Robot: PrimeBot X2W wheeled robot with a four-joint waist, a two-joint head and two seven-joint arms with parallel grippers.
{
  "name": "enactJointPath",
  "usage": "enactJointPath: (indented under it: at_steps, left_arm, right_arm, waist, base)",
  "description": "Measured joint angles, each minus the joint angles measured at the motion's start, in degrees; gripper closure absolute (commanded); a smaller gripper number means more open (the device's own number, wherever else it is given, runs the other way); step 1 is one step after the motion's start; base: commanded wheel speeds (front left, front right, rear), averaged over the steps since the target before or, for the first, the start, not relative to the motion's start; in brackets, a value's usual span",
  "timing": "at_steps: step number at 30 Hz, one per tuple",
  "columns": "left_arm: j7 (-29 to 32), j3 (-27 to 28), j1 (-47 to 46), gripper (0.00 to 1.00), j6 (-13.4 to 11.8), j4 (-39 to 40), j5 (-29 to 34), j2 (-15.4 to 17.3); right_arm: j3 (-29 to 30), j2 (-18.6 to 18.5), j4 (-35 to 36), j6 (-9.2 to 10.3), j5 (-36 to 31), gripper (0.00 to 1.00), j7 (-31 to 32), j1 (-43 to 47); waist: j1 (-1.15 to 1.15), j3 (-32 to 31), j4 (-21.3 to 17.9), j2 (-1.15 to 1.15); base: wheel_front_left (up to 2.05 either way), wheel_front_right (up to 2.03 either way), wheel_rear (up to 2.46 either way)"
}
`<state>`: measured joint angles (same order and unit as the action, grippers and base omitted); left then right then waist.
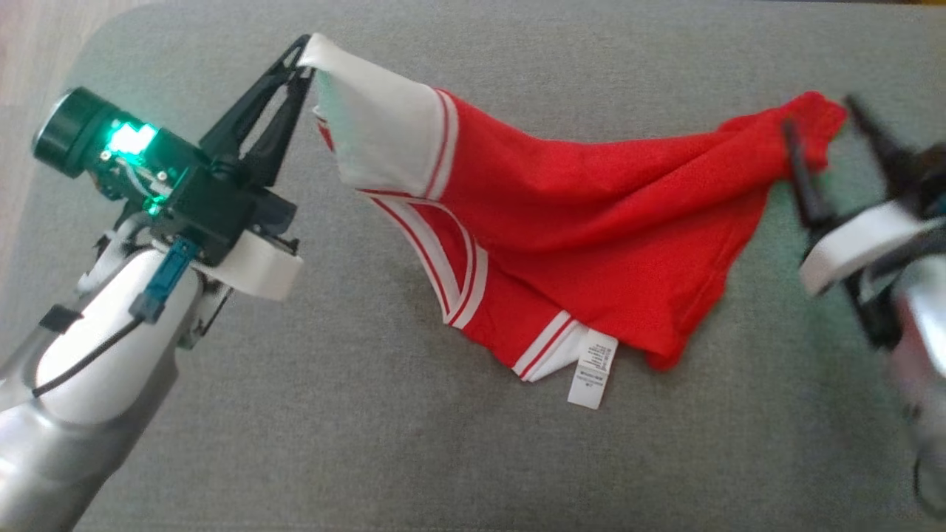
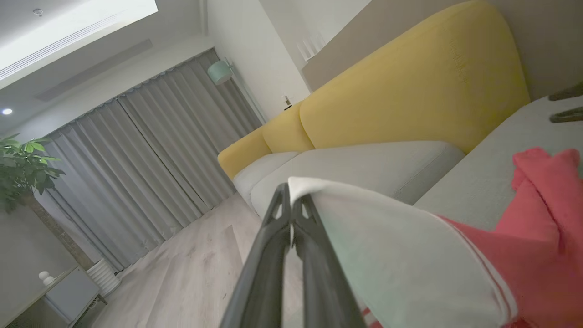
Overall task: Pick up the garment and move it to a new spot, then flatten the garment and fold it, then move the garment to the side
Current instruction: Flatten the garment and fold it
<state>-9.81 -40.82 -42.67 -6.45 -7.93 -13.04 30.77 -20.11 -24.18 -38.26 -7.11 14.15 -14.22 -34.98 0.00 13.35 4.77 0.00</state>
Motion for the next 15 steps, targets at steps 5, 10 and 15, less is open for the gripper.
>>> enactJointPath:
  at_steps: [5, 10, 15]
  left_arm:
    - [-1.1, 0.3, 0.0, 1.00, -0.7, -3.0, 0.0, 0.1]
    - [-1.6, 0.9, 0.0, 1.00, -1.2, -3.6, -0.6, 0.6]
    - [-1.6, 2.0, 0.9, 1.00, -2.0, -3.6, -1.2, 1.8]
  right_arm:
    - [-5.1, -0.3, 9.8, 0.00, 3.9, 0.00, -0.1, 11.3]
    - [-7.8, -0.3, 19.6, 0.00, 5.0, 0.00, -0.1, 23.3]
    - [-10.2, 1.0, 22.4, 0.00, 2.8, 0.00, -0.1, 28.9]
  waist:
    - [0.00, -0.8, -1.0, 0.00]
    - [-0.01, -1.7, -2.0, 0.00]
    - [-0.01, -2.2, -3.0, 0.00]
  base:
    - [0.00, 0.00, 0.00]
    - [0.00, 0.00, 0.00]
    - [0.00, 0.00, 0.00]
